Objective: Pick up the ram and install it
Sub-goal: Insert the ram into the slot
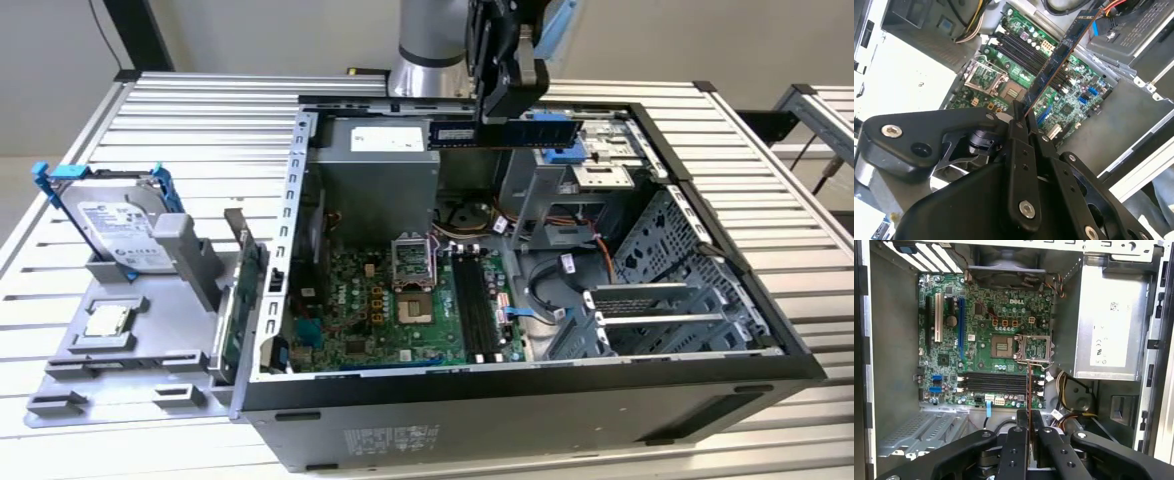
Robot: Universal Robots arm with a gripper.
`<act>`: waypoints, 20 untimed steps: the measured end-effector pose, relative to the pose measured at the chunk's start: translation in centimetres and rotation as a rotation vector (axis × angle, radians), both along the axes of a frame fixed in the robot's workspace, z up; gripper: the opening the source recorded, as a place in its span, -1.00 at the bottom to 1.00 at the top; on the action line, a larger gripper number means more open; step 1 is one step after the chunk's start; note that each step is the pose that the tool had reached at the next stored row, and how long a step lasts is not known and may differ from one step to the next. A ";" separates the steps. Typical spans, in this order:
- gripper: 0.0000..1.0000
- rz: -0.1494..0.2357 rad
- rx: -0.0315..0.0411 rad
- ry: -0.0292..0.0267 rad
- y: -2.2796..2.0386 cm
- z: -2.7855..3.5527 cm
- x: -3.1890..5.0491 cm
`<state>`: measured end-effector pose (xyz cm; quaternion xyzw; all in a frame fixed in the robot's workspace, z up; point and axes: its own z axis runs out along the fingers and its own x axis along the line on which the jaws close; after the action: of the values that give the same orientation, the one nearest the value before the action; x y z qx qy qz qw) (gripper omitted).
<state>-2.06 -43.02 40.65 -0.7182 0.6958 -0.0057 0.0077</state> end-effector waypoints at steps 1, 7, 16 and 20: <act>-1.00 0.000 0.0002 0.0000 0.00 0.00 0.00; -1.00 0.000 0.0002 0.0000 0.00 0.00 0.00; -1.00 -0.063 -0.0040 0.0000 0.00 -0.01 0.00; -1.00 -0.104 -0.0059 0.0000 -0.01 0.00 0.00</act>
<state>-2.06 -43.02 40.65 -0.6810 0.7322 -0.0081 0.0052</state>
